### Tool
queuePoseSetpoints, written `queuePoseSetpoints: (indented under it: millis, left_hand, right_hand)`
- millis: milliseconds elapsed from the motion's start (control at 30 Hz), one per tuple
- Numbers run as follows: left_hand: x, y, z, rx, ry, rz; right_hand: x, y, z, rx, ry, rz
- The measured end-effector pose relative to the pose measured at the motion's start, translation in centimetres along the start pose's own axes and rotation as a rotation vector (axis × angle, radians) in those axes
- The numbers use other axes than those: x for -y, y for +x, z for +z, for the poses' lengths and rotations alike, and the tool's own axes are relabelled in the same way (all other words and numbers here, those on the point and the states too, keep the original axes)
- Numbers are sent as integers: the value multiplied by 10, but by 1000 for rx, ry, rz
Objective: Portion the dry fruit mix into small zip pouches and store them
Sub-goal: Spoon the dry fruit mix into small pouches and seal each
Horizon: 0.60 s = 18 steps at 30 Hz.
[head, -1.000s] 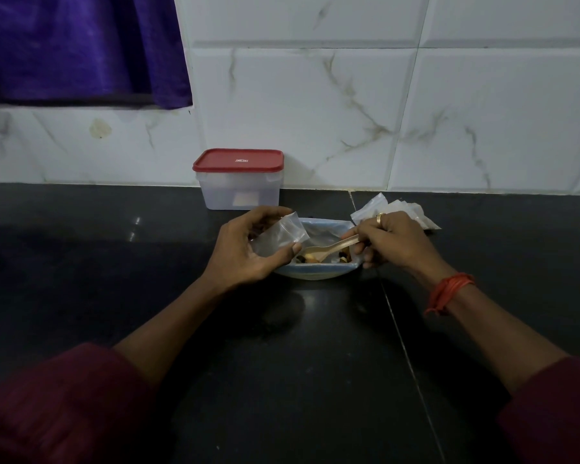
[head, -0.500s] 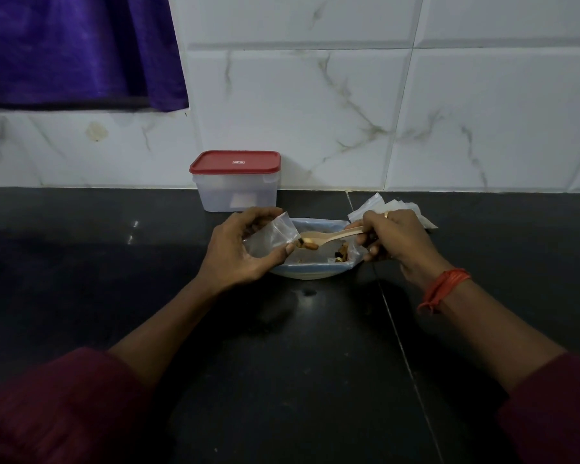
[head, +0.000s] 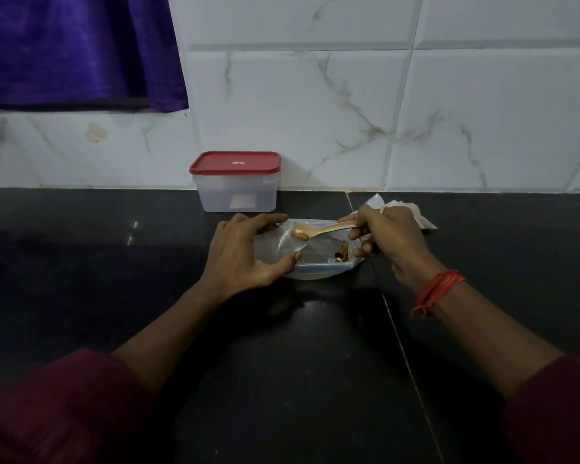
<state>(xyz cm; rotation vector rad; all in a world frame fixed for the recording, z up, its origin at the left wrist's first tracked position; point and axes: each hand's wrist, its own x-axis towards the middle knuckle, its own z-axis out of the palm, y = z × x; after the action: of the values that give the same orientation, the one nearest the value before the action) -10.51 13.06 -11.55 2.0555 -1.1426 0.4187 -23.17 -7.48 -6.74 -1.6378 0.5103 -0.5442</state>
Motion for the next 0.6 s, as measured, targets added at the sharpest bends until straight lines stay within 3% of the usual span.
queuePoseSetpoints:
  millis: [100,233,367,600]
  left_hand:
    - [-2,0,0,-14,-14,-6]
    - [-2,1,-1,-51,-79,-21]
    - [-2,0,-3,-70,-88,-33]
    - [-3,0,-6,-75,-142,-65]
  right_hand:
    - [0,-3,3,37,-65,-75]
    - [-3,-6,4,101,-302,-372]
    - [-4,-11,5,138,-390,-596]
    - [-6,-5,-1,183,-400,-634]
